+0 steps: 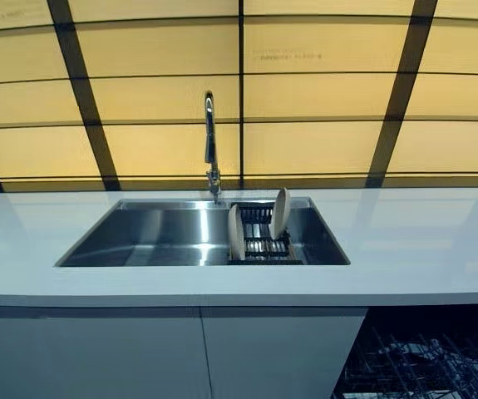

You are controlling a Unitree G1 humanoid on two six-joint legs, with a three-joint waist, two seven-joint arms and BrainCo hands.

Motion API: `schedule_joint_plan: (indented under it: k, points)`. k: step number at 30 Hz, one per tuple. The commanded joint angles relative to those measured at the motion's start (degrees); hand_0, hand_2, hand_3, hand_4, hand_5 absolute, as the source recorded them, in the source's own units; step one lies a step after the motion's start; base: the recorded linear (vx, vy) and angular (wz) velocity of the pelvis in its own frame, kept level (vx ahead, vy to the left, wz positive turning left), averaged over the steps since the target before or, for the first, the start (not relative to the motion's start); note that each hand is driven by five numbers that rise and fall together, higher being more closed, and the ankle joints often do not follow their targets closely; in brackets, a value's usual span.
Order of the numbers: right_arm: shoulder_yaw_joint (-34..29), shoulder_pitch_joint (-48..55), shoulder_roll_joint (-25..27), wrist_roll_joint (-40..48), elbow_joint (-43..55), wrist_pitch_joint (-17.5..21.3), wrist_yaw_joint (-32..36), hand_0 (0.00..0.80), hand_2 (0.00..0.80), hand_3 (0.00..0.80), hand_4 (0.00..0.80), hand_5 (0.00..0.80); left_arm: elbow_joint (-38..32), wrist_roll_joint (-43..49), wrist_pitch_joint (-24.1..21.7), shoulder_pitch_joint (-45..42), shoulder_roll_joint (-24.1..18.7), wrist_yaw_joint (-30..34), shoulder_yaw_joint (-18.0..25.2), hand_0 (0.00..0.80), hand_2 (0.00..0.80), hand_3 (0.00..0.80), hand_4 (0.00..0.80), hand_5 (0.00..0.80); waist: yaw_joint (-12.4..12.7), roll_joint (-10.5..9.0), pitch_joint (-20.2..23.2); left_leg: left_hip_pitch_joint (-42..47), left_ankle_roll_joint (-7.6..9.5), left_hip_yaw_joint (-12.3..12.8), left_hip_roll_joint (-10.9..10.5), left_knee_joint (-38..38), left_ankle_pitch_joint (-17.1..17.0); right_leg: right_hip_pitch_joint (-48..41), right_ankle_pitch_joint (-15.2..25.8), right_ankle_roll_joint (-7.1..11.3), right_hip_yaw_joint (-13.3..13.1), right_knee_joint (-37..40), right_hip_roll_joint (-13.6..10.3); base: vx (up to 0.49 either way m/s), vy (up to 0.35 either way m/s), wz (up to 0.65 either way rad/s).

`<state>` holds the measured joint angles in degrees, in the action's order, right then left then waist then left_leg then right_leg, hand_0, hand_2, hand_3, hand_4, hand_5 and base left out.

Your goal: Take plates into dishwasher

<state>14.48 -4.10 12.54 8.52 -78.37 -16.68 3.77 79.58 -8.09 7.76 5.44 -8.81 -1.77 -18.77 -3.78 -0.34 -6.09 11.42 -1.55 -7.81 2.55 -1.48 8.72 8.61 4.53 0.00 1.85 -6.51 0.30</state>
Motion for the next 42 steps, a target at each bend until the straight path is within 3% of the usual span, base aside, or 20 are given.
schedule_joint_plan:
  k: [1, 5, 12, 14, 15, 17, 18, 19, 20, 22, 24, 26, 28, 33, 35, 40, 41, 42]
  points:
    - [2.2, -1.6, -2.0, 0.4, -1.1, 0.2, -0.1, 0.0, 0.0, 0.0, 0.0, 0.0, 0.3, -0.7, -0.2, 3.4, -0.4, -0.7, 0.4, 0.0, 0.0, 0.0, 0.0, 0.0, -1.0, -1.75, -1.5, 1.4, 4.93, 0.9, -5.1, 0.4, 0.1, 3.6, 6.1, 5.77, -2.6, 1.2, -5.0, 0.043, -0.014, 0.07]
    - [3.3, -1.9, -2.8, 1.3, -0.3, 0.0, -2.5, 0.0, 0.0, 0.0, 0.0, 0.0, 0.4, 1.0, 0.5, 3.3, -1.0, 0.2, -0.6, 0.0, 0.0, 0.0, 0.0, 0.0, -1.0, -0.86, -1.5, 1.1, 4.1, 0.8, -4.2, 4.6, -2.7, 3.9, 4.8, 5.85, -1.2, 0.7, -4.6, 0.218, -0.132, 0.06]
    - [3.3, -2.3, -1.8, 1.6, -1.3, -1.0, -2.3, 0.0, 0.0, 0.0, 0.0, 0.0, -0.2, 0.4, -1.3, 3.7, -0.9, 0.0, -2.4, 0.0, 0.0, 0.0, 0.0, 0.0, -1.5, -0.96, 0.4, 2.2, 3.21, 2.3, -1.8, 1.6, -1.5, 2.1, 1.5, 3.03, -0.4, -0.3, -2.3, 0.153, -0.146, 0.02]
    - [3.8, -2.3, -1.8, 1.6, -1.2, -1.8, -1.3, 0.0, 0.0, 0.0, 0.0, 0.0, -0.3, -1.3, -1.4, 4.2, -0.8, -0.5, -1.9, 0.0, 0.0, 0.0, 0.0, 0.0, -1.4, -1.43, 1.0, 0.6, 2.31, 3.1, 0.0, -4.3, -5.8, -0.2, 0.5, 1.45, 0.1, 0.8, -1.2, 0.205, -0.228, -0.01]
    - [4.1, -2.3, -1.7, 2.3, -1.1, -2.2, -0.7, 0.0, 0.0, 0.0, 0.0, 0.0, -0.5, -2.7, -1.6, 4.5, -0.5, -1.2, -1.3, 0.0, 0.0, 0.0, 0.0, 0.0, -1.3, -2.1, 1.2, -1.3, 1.75, 4.2, 0.9, -12.1, -9.3, -1.7, -0.1, 0.48, 0.3, 1.8, -0.9, 0.209, -0.243, -0.03]
    - [4.4, -2.4, -1.3, 1.7, -0.8, -2.4, 0.4, 0.0, 0.0, 0.0, 0.0, 0.0, -0.7, -3.7, -2.2, 4.4, -0.2, -1.9, -0.3, 0.0, 0.0, 0.0, 0.0, 0.0, -0.6, -3.29, 0.9, -7.3, 1.72, 5.9, 0.7, -23.3, -12.5, -3.9, -1.0, -0.84, -0.2, 2.4, -0.9, 0.198, -0.239, -0.03]
    - [4.3, -2.3, -1.1, 0.7, -0.6, -2.6, 0.8, 0.0, 0.0, 0.0, 0.0, 0.0, -1.1, -4.4, -2.1, 4.4, -0.3, -1.8, 0.6, 0.0, 0.0, 0.0, 0.0, 0.0, 0.3, -4.39, 0.1, -13.0, 2.41, 7.4, -0.5, -29.4, -12.5, -5.9, -1.7, -1.53, -0.8, 2.4, -1.4, 0.224, -0.166, -0.09]
    - [4.4, -2.2, -0.9, 0.1, -0.7, -3.0, 0.6, 0.0, 0.0, 0.0, 0.0, 0.0, -1.2, -5.8, -2.0, 4.2, -0.2, -1.6, 1.2, 0.0, 0.0, 0.0, 0.0, 0.0, 1.5, -3.93, -1.1, -16.7, 3.13, 6.8, -3.1, -30.4, -11.0, -7.8, -2.6, -1.39, -1.5, 2.3, -0.9, 0.28, -0.092, -0.23]
    - [4.5, -2.3, -0.8, 0.1, -1.1, -3.6, 0.5, 0.0, 0.0, 0.0, 0.0, 0.0, -1.1, -6.9, -2.4, 3.7, -0.4, -1.6, 2.0, 0.0, 0.0, 0.0, 0.0, 0.0, 2.9, -3.48, -2.0, -19.5, 2.91, 7.0, -4.7, -27.3, -11.5, -10.0, -3.9, -1.17, -2.8, 2.1, -0.2, 0.293, 0.018, -0.41]
    - [3.8, -2.6, -0.6, -0.4, -2.5, -2.9, 0.4, 0.0, 0.0, 0.0, 0.0, 0.0, -0.9, -7.7, -2.6, 2.7, -0.9, -0.9, 3.1, 0.0, 0.0, 0.0, 0.0, 0.0, 3.7, -2.79, -2.5, -18.9, 2.66, 9.0, -4.0, -17.9, -11.9, -12.0, -4.6, -0.6, -3.4, 2.7, 0.8, 0.245, 0.038, -0.52]
    - [3.4, -2.7, -0.5, -0.5, -2.9, -2.7, 0.5, 0.0, 0.0, 0.0, 0.0, 0.0, -0.5, -7.9, -2.9, 2.4, -1.0, -0.7, 3.4, 0.0, 0.0, 0.0, 0.0, 0.0, 4.3, -2.36, -2.9, -19.6, 2.24, 9.3, -4.2, -14.3, -13.6, -13.1, -5.0, -0.64, -3.8, 3.0, 1.6, 0.193, 0.032, -0.22]
    - [3.0, -2.6, -0.6, -0.1, -3.0, -2.7, 1.1, 0.0, 0.0, 0.0, 0.0, 0.0, 0.0, -8.3, -3.5, 2.4, -1.0, -1.4, 3.9, 0.0, 0.0, 0.0, 0.0, 0.0, 6.5, -1.45, -3.0, -22.9, 0.52, 7.8, -5.1, -3.6, -17.8, -16.9, -6.2, -0.71, -5.6, 4.7, 3.4, 0.366, 0.058, -0.25]
    - [3.0, -2.9, -0.5, -0.7, -3.6, -1.9, 1.3, 0.0, 0.0, 0.0, 0.0, 0.0, -0.3, -7.9, -2.5, 2.4, -0.7, -2.1, 3.8, 0.0, 0.0, 0.0, 0.0, 0.0, 7.2, -1.72, -2.3, -21.7, 1.24, 7.3, -5.9, 0.5, -17.1, -18.9, -7.2, -0.5, -6.6, 5.7, 3.0, 0.31, 0.091, -0.48]
    - [2.4, -2.5, -0.8, 0.1, -3.7, -2.6, 1.1, 0.0, 0.0, 0.0, 0.0, 0.0, -0.3, -8.5, -1.9, 2.9, -1.0, -2.5, 3.2, 0.0, 0.0, 0.0, 0.0, 0.0, 6.9, -1.8, -0.8, -20.3, 2.26, 6.9, -6.5, 0.1, -15.3, -19.3, -8.7, 0.48, -6.6, 4.0, 2.2, 0.168, 0.061, -0.19]
    - [3.0, -2.0, -1.3, -2.8, -3.3, -1.1, 1.9, 0.0, 0.0, 0.0, 0.0, 0.0, -0.4, -8.3, -1.4, 3.3, -1.6, -1.9, 2.5, 0.0, 0.0, 0.0, 0.0, 0.0, 6.7, -1.99, 0.2, -17.4, 3.27, 7.0, -6.4, 1.1, -13.9, -18.6, -8.7, 0.86, -4.2, 3.9, 1.4, 0.245, 0.039, -0.16]
    - [5.8, -3.4, -2.1, -4.0, -0.7, 3.2, 4.1, 0.0, 0.0, 0.0, 0.0, 0.0, -0.3, -4.7, -1.6, 4.4, -1.4, -1.9, 0.5, 0.0, 0.0, 0.0, 0.0, 0.0, 8.2, -2.89, 0.9, -17.1, 4.26, 6.6, -6.8, 2.9, -14.0, -18.2, -8.6, 1.54, -2.3, 4.2, 0.5, 0.141, 0.019, -0.04]
    - [6.8, -3.6, -2.5, -5.8, 0.3, 4.1, 3.7, 0.0, 0.0, 0.0, 0.0, 0.0, -0.6, -3.2, -1.3, 4.5, -1.8, -2.3, 0.2, 0.0, 0.0, 0.0, 0.0, 0.0, 8.7, -3.13, 1.2, -17.1, 4.96, 6.0, -7.5, 3.8, -14.2, -17.9, -8.7, 2.24, -2.1, 0.5, 0.3, 0.136, 0.029, 0.01]
    - [8.0, -4.0, -2.6, -7.0, 1.4, 4.5, 3.8, 0.0, 0.0, 0.0, 0.0, 0.0, -0.9, -2.3, -1.2, 4.2, -2.4, -1.9, 0.0, 0.0, 0.0, 0.0, 0.0, 0.0, 8.8, -3.15, 1.2, -16.2, 5.56, 5.7, -8.0, 4.8, -14.5, -13.6, -4.6, 4.59, -1.0, -9.6, -0.5, 0.108, 0.024, -0.01]
